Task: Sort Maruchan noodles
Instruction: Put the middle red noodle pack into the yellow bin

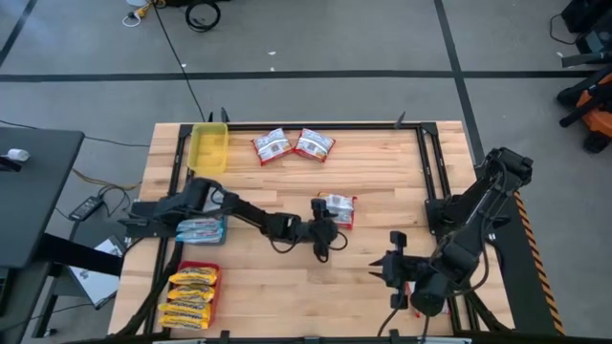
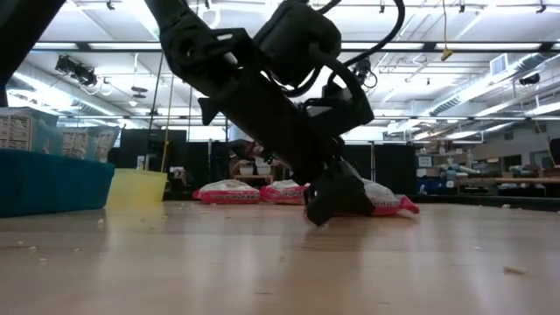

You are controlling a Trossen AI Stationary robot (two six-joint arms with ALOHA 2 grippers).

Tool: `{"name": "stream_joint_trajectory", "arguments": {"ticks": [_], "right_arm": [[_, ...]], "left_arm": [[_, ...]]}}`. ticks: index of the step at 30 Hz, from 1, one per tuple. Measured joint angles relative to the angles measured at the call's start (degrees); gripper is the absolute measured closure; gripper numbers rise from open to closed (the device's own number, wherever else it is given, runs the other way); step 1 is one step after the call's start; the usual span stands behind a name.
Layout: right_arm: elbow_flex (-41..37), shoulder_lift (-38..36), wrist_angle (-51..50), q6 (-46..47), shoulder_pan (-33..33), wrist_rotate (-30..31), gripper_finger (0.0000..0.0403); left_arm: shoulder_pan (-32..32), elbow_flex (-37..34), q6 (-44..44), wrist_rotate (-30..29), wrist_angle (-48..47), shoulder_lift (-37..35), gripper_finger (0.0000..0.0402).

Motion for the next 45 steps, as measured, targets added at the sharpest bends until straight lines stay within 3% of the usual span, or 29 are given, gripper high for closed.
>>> {"name": "stream_joint_trajectory", "arguments": {"ticks": [5, 9, 11, 20, 24, 29, 37, 45], "right_arm": [[0.0, 0.0, -0.1, -0.4, -0.5, -0.2, 0.031], [0.0, 0.0, 0.0, -0.4, -0.7, -0.3, 0.031], [0.0, 0.0, 0.0, -0.2, -0.6, -0.4, 0.031], [0.0, 0.1, 0.1, 0.0, -0.6, -0.4, 0.031], [0.0, 0.1, 0.3, 0.5, -0.2, -0.4, 0.031], [0.0, 0.1, 1.7, 1.9, 1.7, -0.4, 0.031], [0.0, 3.9, 4.3, 5.0, 6.8, 0.1, 0.031], [0.0, 11.2, 8.5, 7.8, 9.3, -0.9, 0.031]], "left_arm": [[1.2, -0.1, 0.6, 1.2, -0.6, 0.1, 0.026], [2.1, 0.0, 1.5, -1.3, -1.2, 0.1, 0.0357], [2.4, 1.6, -0.7, -3.1, -5.3, -0.3, 0.0388], [3.7, 18.9, -9.6, -7.0, -38.8, -4.3, 0.0396], [5.9, 25.4, -19.8, -6.3, -50.6, -8.6, 0.0397], [10.1, 26.3, -36.0, -5.8, -59.5, -17.3, 0.0398], [15.8, 20.0, -54.8, -10.4, -67.1, -31.9, 0.0398], [21.7, 1.5, -81.8, -17.1, -77.3, -49.1, 0.0399]]}}
